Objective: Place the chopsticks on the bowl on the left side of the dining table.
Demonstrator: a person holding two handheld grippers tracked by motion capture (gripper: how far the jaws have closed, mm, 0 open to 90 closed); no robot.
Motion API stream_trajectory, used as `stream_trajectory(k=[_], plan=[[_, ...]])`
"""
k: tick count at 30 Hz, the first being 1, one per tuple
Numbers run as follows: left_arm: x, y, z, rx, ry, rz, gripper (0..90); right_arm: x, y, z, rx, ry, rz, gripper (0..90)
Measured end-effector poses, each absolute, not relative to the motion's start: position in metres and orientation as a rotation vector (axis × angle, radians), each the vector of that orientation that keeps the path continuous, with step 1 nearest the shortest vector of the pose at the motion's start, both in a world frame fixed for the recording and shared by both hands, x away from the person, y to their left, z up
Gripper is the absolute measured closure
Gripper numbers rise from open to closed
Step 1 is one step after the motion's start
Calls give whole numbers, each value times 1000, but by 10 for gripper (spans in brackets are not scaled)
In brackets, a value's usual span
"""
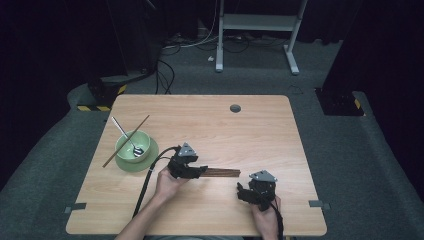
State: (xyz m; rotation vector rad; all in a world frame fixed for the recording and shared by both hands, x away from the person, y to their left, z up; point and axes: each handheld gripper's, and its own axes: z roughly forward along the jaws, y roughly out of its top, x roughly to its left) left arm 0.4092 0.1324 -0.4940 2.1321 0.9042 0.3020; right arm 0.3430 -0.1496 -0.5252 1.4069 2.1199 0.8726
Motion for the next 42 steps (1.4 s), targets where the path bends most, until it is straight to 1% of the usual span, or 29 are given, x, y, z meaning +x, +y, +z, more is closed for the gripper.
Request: stream_trajectory(k=[14,20,42], plan=[[415,123,-504,2183,920,326,407,343,-150,-525,1406,2120,873,171],[416,121,-505,2178,928,351,411,343,-150,-525,1406,2120,873,171],[422,116,-513,2185,964,377,413,343,-150,-525,1406,2121,873,171]])
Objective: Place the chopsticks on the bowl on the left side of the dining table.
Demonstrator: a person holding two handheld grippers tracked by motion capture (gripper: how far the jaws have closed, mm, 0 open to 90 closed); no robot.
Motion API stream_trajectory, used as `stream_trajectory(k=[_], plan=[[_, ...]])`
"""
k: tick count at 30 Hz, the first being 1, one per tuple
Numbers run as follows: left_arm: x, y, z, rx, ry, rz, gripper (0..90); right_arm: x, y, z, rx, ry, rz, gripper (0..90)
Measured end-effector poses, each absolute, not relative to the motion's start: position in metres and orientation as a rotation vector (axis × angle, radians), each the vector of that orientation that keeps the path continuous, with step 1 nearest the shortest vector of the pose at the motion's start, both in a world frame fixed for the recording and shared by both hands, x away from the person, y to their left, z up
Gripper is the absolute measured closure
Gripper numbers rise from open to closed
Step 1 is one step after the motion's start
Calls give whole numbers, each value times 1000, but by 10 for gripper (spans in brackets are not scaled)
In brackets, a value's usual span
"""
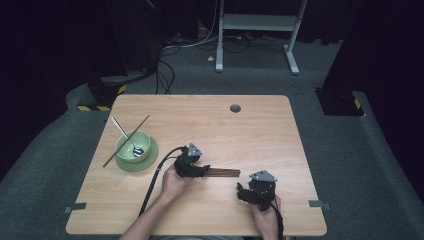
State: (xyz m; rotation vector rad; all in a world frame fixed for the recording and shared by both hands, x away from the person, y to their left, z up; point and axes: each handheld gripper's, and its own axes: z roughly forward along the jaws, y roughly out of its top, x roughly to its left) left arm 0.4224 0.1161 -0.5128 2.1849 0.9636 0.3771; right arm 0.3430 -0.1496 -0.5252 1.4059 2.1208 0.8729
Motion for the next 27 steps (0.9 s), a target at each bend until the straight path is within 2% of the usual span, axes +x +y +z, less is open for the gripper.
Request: stream_trajectory(k=[27], plan=[[425,118,-513,2195,972,380,412,343,-150,-525,1406,2121,873,171]])
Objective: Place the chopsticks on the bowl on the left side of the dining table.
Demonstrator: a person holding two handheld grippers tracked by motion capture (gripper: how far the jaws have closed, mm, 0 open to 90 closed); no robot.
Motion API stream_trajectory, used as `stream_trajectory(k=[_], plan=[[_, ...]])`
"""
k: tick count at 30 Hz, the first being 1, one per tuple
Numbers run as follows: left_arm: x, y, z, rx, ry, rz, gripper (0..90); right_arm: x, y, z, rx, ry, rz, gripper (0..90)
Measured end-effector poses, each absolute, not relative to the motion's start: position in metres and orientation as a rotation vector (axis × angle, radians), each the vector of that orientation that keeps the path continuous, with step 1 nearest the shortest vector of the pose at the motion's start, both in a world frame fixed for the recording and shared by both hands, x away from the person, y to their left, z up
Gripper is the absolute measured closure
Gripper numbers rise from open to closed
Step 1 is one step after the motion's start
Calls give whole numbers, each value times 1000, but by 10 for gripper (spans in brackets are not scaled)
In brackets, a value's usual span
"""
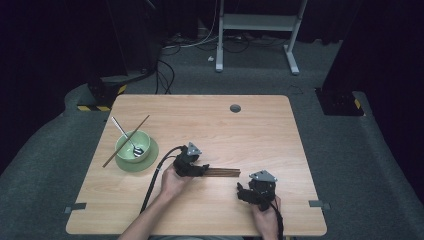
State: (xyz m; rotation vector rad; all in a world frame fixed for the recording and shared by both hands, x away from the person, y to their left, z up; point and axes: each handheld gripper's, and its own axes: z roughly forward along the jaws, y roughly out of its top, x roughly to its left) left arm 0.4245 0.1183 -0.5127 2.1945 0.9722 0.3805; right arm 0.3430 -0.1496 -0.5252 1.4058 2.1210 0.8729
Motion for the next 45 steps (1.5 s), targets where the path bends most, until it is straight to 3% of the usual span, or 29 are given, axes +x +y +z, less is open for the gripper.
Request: stream_trajectory(k=[33,45], plan=[[432,119,-516,2205,993,406,428,343,-150,-525,1405,2121,873,171],[437,119,-514,2218,1006,406,489,343,-150,-525,1405,2122,873,171]])
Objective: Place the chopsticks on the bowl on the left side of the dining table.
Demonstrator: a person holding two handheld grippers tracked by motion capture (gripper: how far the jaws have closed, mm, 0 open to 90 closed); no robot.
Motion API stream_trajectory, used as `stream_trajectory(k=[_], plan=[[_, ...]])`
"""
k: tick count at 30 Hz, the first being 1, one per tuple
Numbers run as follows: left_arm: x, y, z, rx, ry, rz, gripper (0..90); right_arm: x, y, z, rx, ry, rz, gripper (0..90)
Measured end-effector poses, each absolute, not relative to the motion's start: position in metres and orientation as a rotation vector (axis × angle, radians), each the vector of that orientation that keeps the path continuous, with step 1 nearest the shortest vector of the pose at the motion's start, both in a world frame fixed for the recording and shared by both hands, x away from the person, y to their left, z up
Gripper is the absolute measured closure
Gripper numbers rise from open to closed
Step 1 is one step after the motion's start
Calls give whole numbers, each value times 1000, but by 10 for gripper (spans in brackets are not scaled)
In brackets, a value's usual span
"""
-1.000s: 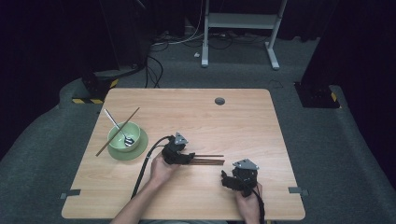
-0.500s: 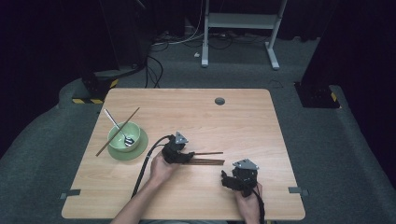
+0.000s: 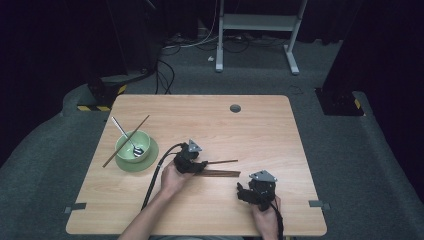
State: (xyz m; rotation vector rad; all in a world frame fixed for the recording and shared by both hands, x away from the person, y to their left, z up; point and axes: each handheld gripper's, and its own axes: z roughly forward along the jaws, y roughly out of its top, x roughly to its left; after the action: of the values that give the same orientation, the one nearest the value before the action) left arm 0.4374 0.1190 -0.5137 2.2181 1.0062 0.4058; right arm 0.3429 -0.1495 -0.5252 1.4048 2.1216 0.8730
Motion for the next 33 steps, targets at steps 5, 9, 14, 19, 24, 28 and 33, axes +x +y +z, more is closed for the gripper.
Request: stream_trajectory(k=[5,9,14,19,24,28,33], plan=[[440,121,-512,2231,1004,404,548,343,-149,-525,1405,2121,873,171],[442,121,-512,2235,1002,398,579,343,-150,-525,1405,2122,873,171],[445,121,-511,2240,1006,394,617,343,-149,-525,1405,2121,873,171],[448,122,-510,2248,1008,395,652,343,-150,-525,1405,2122,873,171],[451,124,-509,2255,1014,394,663,343,-150,-525,1405,2122,873,171],[454,126,-509,2259,1021,393,680,343,-149,-525,1406,2121,873,171],[457,128,-508,2261,1029,395,700,343,-150,-525,1405,2122,873,171]])
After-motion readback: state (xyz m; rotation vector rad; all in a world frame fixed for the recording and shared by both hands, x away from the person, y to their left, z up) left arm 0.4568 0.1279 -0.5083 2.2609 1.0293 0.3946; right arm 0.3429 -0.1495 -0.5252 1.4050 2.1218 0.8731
